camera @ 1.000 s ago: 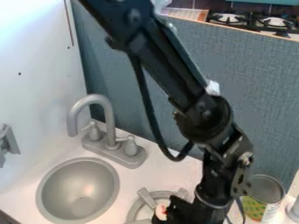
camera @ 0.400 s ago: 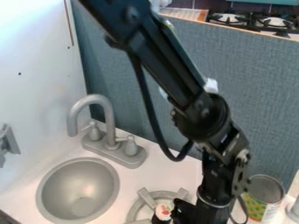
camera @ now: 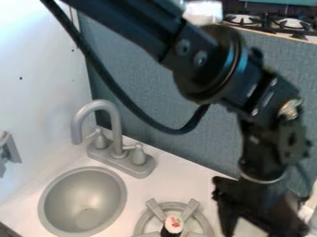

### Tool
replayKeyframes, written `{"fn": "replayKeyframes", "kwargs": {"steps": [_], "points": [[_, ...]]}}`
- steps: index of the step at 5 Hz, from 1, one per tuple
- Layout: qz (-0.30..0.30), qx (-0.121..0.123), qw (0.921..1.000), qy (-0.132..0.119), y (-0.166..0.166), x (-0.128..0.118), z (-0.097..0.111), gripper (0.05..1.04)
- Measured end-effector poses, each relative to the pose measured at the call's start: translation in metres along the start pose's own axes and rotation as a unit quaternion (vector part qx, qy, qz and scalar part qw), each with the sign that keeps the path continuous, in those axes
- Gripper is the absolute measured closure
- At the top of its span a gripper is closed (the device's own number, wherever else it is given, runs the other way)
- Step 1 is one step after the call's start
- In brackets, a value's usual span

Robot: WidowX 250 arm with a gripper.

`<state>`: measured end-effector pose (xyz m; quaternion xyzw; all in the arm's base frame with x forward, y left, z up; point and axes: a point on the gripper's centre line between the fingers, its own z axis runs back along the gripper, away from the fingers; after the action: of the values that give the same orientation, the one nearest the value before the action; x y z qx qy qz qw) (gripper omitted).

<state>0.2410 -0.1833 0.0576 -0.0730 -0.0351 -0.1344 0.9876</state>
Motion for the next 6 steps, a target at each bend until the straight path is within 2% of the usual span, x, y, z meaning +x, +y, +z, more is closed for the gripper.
{"fn": "replayKeyframes", "kwargs": {"steps": [1,2,3,5,6], "points": [[-0.023,-0.040,0.9988,-0.014,-0.024,0.033,0.000,0.245],[-0.024,-0.038,0.9990,-0.003,-0.030,0.054,-0.022,0.245],[-0.005,-0.024,0.9997,-0.003,-0.032,0.072,-0.039,0.245],[-0.006,-0.006,0.9996,0.026,-0.049,0.091,-0.069,0.245],[0.007,0.004,0.9994,0.035,-0.051,0.102,-0.077,0.245]]}}
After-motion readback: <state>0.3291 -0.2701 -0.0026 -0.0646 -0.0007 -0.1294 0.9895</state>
